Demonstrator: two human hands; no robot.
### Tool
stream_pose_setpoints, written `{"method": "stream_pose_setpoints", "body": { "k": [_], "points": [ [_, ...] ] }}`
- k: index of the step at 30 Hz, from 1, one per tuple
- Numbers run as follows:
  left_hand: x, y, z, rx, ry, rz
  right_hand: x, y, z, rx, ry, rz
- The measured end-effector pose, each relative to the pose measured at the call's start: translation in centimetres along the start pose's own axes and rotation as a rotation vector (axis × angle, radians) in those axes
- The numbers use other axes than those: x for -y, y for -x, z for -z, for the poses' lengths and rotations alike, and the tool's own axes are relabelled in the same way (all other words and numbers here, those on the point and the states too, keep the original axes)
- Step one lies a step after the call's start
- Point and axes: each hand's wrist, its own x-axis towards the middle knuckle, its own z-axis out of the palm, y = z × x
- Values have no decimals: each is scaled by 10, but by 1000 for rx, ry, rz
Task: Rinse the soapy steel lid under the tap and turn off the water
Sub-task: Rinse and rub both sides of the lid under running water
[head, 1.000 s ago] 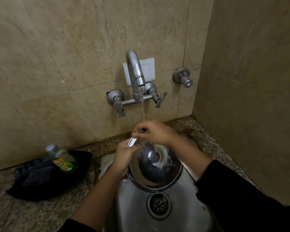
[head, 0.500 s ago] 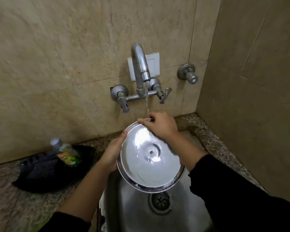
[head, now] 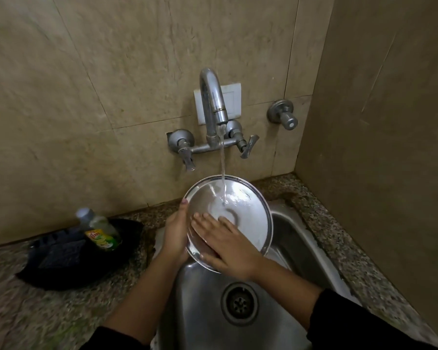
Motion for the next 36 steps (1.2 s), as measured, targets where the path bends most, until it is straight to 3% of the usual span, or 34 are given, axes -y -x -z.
{"method": "stream_pose_setpoints", "body": {
  "k": [2, 6, 8, 12, 17, 21, 24, 27, 31, 36],
  "points": [
    [7, -7, 13, -31, -83, -23, -20, 26, -4, 73, 92, 37],
    [6, 6, 15, -46, -124, -8, -60, 41, -1, 29, 144, -373],
    [7, 15, 6, -32, -77, 20, -61, 20, 8, -76, 175, -447],
    [6, 17, -12, 45, -18, 67, -21, -16, 17, -65, 39, -107],
    [8, -8, 7, -72, 35, 147, 3, 15, 16, 188, -72, 77],
    [13, -12, 18, -79, 2, 384, 0, 33, 24, -72, -49, 91],
    [10, -4, 22, -18, -132, 491, -2, 24, 48, -178, -112, -53],
    [10, 5, 22, 3, -280, 345, -17, 5, 69, -258, -631, -393],
    [17, 11, 25, 86, -28, 252, -45, -23, 64, -452, -1019, -619],
    [25, 5, 45, 174, 390, 235, -47, -58, 55, -532, -1065, -759]
  ]
}}
